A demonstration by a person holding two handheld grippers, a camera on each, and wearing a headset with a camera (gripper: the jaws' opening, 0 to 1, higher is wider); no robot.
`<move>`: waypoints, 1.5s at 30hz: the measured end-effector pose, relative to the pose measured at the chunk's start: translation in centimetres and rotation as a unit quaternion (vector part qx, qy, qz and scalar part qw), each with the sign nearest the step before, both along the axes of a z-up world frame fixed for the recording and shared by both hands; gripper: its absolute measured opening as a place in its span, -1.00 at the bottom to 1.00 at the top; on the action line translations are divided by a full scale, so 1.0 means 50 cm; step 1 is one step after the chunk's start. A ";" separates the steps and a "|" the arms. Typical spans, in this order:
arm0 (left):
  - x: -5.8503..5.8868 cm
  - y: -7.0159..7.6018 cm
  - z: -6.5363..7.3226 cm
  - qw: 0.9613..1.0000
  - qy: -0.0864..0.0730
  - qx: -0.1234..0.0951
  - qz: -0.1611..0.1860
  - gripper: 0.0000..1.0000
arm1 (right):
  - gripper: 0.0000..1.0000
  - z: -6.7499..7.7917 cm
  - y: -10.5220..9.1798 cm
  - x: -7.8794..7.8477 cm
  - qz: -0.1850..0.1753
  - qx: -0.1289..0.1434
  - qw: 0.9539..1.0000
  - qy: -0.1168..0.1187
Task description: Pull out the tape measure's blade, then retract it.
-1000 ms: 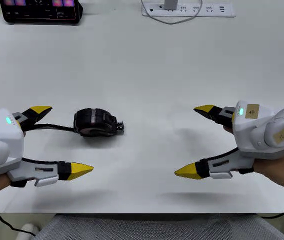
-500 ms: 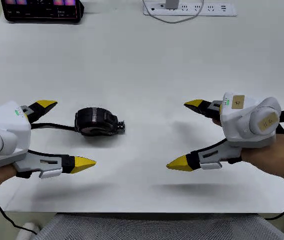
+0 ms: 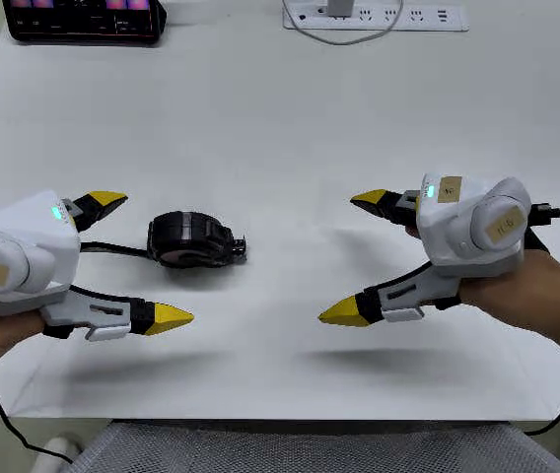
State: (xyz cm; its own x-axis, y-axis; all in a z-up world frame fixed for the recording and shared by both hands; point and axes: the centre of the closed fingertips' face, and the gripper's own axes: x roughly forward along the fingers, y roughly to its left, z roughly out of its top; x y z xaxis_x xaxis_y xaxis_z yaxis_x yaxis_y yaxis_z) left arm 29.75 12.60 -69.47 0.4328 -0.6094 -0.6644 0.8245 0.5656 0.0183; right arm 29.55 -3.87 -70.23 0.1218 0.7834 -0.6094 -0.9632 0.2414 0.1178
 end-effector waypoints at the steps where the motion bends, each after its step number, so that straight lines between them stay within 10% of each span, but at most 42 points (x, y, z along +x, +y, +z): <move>1: 0.002 0.000 -0.001 1.000 0.001 0.001 -0.001 0.94 | 0.81 -0.001 0.001 0.002 0.000 0.000 1.000 0.000; 29: 0.038 0.006 -0.030 0.996 0.007 0.066 -0.056 0.78 | 0.75 -0.021 0.037 0.013 0.025 -0.003 1.000 0.006; 45: 0.049 0.003 -0.041 0.992 0.022 0.086 -0.089 0.32 | 0.73 -0.037 0.043 -0.002 0.037 -0.012 0.999 0.015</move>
